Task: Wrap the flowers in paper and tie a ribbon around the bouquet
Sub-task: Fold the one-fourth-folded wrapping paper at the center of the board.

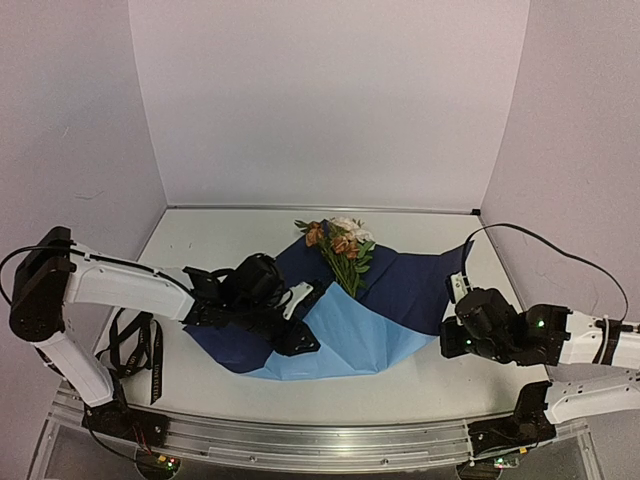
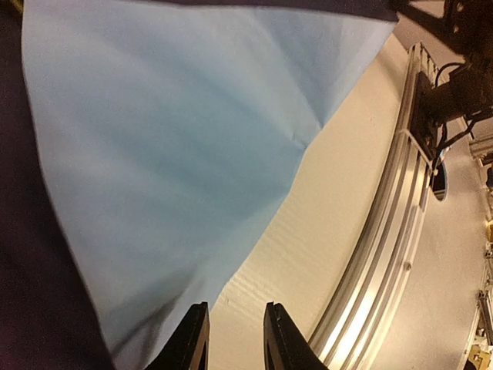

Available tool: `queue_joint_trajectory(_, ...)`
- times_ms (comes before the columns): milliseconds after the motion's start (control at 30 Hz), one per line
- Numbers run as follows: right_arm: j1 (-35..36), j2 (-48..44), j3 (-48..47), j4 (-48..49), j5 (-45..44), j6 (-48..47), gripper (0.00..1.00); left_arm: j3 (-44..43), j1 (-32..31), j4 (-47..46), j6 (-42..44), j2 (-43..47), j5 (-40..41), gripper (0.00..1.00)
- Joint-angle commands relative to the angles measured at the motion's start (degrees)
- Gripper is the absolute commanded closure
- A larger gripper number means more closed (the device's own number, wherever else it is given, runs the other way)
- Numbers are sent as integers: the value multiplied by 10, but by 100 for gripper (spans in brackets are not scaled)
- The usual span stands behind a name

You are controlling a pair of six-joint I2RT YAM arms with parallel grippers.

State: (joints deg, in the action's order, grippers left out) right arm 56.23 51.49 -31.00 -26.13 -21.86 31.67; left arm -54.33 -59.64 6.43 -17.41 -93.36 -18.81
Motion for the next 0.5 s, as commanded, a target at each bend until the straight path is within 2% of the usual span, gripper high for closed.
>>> queue_joint_trajectory(0,-10,-7,-24,-32,-34,-4,100,53,-2,36,-35,48,-10,74)
queue_joint_trajectory(233,-18,-12,-17,-38,-44,1,100,69,-1,50,-24,43,21,73)
queue_joint_trajectory(467,-19,-4,-43,-47,-26,-3,100,37,1,14,-14,-45,31,76)
